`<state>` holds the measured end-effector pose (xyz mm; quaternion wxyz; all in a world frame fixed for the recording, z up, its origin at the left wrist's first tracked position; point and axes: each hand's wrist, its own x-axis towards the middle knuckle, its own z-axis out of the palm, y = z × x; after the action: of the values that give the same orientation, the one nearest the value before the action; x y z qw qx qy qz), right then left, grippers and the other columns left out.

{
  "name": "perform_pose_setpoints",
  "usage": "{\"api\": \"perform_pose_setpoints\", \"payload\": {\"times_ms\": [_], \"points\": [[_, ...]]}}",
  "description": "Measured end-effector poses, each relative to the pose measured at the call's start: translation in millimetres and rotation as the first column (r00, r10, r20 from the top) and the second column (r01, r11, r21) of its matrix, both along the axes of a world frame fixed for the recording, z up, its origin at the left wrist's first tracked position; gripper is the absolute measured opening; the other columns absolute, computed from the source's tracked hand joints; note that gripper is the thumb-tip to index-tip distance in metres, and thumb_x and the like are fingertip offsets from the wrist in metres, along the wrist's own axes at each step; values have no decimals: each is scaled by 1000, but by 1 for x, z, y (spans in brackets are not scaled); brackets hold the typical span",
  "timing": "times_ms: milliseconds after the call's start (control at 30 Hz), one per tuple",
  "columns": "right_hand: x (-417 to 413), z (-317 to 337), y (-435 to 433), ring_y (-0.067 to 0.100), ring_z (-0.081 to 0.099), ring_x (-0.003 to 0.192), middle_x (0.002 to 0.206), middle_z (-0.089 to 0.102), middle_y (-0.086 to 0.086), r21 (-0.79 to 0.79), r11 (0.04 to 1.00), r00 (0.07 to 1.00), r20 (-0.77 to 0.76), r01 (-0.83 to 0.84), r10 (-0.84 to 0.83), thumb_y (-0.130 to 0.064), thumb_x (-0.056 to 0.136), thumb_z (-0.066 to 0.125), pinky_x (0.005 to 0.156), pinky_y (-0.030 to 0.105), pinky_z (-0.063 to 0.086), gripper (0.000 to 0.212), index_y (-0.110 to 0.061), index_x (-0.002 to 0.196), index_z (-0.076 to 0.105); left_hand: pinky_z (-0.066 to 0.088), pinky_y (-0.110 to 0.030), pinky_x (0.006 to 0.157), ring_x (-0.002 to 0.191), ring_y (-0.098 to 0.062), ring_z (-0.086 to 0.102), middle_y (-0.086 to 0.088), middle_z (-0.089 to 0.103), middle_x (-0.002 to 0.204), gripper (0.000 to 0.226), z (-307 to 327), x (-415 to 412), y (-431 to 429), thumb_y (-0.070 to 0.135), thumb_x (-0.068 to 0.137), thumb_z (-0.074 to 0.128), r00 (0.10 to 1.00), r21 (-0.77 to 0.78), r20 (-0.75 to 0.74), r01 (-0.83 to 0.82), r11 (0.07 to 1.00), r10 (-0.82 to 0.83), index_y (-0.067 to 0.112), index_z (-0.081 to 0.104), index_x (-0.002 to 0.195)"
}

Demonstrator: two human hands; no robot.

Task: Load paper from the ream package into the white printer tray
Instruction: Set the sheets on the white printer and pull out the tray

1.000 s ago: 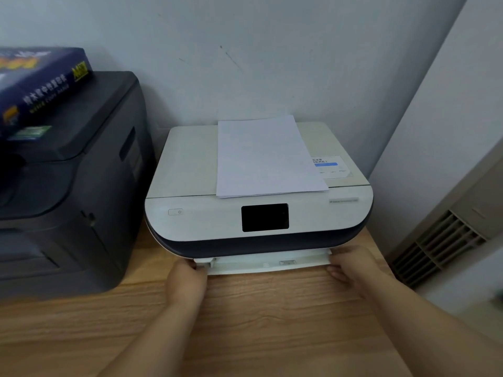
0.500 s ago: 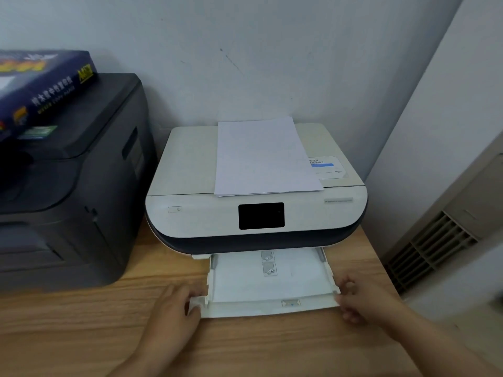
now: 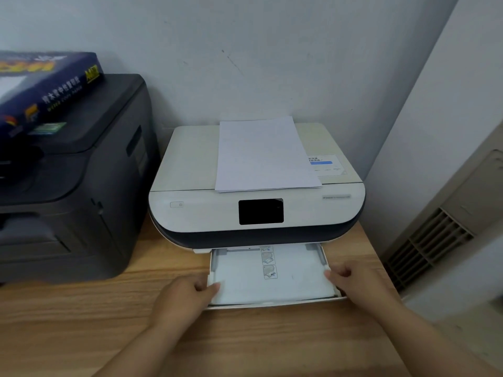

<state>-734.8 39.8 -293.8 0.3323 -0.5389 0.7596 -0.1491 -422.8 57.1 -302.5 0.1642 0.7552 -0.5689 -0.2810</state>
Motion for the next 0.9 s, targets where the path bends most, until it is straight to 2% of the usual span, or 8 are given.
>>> {"api": "perform_pose_setpoints", "payload": {"times_ms": [67, 133, 233, 300, 433, 567, 700, 900], "points": [[2, -1, -5, 13, 54, 58, 62, 61, 0, -33, 998, 996, 70, 50, -48, -34, 86, 62, 57, 26, 40, 25, -12, 72, 64, 38, -28, 56, 57, -14, 53, 5, 56, 54, 39, 1, 1, -8, 47, 82, 59, 999, 42, -45, -24, 999, 25, 21, 52, 54], [4, -5, -9, 17, 54, 57, 62, 62, 4, -37, 995, 989, 119, 91, -86, -29, 84, 66, 59, 27, 41, 25, -5, 80, 67, 44, -30, 60, 62, -14, 56, 4, 61, 61, 33, 2, 1, -16, 48, 83, 58, 999, 56, -36, -30, 998, 32, 21, 59, 65], [1, -12, -10, 17, 46, 51, 53, 52, 5, -34, 993, 980, 167, 116, -108, -23, 83, 67, 57, 27, 38, 31, 7, 77, 66, 43, -28, 60, 69, -12, 57, 5, 62, 74, 23, -1, 0, -21, 40, 84, 62, 998, 43, -47, -36, 998, 38, 18, 64, 84], [-1, -13, -10, 17, 45, 51, 52, 50, 5, -14, 993, 979, 174, 113, -109, -22, 83, 68, 57, 28, 37, 28, 3, 70, 64, 41, -24, 58, 72, -11, 56, 7, 59, 77, 17, -2, -3, -19, 34, 85, 64, 994, 33, -91, -51, 998, 54, 18, 61, 90], [-6, -13, -5, 15, 40, 47, 48, 43, 1, 23, 998, 981, 181, 61, -64, -18, 82, 67, 52, 24, 33, 36, -14, 54, 45, 39, -22, 57, 71, -10, 55, 7, 59, 77, 12, -1, -2, -15, 30, 84, 66, 996, 34, -86, -30, 999, 33, 20, 59, 83], [-7, -10, 2, 15, 46, 50, 51, 47, 4, 74, 997, 987, 159, 18, -29, -17, 81, 68, 54, 26, 40, 34, -14, 56, 46, 36, -22, 54, 64, -8, 52, 7, 60, 70, 16, 0, 4, -7, 31, 80, 69, 997, 69, -73, 23, 997, -18, 23, 59, 70], [-9, -6, 13, 11, 34, 37, 49, 37, 5, 130, 992, 976, 215, -3, -25, -8, 82, 67, 43, 19, 31, 47, -17, 52, 32, 36, -22, 53, 57, -7, 51, 6, 57, 60, 22, -1, 7, 6, 29, 78, 72, 994, 83, -100, 43, 996, -35, 23, 56, 64], [-10, 0, 30, 6, 39, 30, 48, 47, 5, 184, 982, 984, 180, -36, 2, -9, 81, 67, 40, 15, 33, 36, -12, 54, 43, 36, -20, 53, 57, -6, 51, 7, 58, 60, 22, 2, 9, 22, 32, 75, 74, 995, 125, -79, 77, 989, -68, 23, 58, 64]]}}
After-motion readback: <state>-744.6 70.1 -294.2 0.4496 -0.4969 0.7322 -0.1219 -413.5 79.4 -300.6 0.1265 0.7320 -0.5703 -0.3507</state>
